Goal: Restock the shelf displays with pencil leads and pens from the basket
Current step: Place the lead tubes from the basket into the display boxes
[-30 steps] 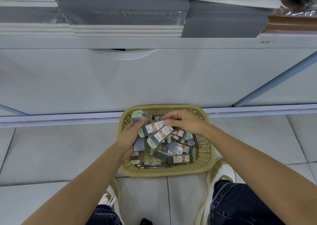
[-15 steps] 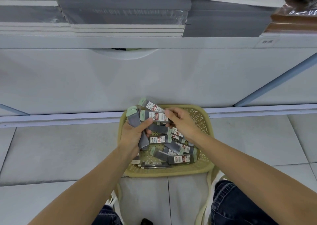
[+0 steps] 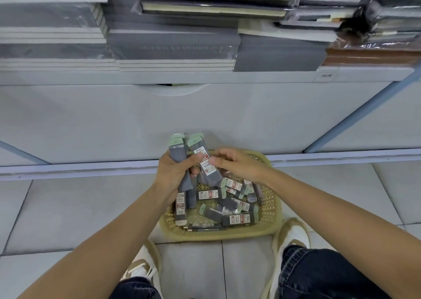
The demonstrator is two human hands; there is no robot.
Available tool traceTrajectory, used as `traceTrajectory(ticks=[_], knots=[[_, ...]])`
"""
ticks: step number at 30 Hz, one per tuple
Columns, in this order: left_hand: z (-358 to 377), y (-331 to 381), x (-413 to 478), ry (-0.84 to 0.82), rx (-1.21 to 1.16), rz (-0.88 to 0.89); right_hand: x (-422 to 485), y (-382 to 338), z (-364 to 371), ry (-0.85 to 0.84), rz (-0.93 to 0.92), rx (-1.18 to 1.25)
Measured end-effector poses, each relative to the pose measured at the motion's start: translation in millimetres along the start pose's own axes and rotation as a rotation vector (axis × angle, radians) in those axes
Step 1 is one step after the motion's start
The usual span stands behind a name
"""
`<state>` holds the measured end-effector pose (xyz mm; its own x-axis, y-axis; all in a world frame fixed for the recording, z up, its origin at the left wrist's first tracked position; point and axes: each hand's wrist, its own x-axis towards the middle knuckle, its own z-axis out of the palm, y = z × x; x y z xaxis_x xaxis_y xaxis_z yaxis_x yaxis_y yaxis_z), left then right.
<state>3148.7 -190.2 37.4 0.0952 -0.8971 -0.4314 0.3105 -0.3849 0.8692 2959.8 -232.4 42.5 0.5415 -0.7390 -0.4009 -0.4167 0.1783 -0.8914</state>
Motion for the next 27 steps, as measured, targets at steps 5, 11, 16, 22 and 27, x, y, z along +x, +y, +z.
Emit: traceTrajectory(ticks=[5, 11, 16, 22, 27], knots=[[23, 35, -19, -0.064, 0.159, 0.065, -6, -58, -20, 0.126, -0.153, -0.003], [66, 109, -46, -0.174, 0.122, 0.114, -49, -134, -65, 0.159, -0.291, -0.170], [106, 181, -73, -0.303, -0.078, 0.003, -109, -202, -113, 0.279, -0.407, -0.238], [140, 242, -108, -0.505, -0.218, -0.060, -188, -266, -169, 0.516, -0.588, -0.276], [174, 274, -130, -0.619, -0.102, 0.081, -239, -305, -223, 0.767, -0.720, -0.236]])
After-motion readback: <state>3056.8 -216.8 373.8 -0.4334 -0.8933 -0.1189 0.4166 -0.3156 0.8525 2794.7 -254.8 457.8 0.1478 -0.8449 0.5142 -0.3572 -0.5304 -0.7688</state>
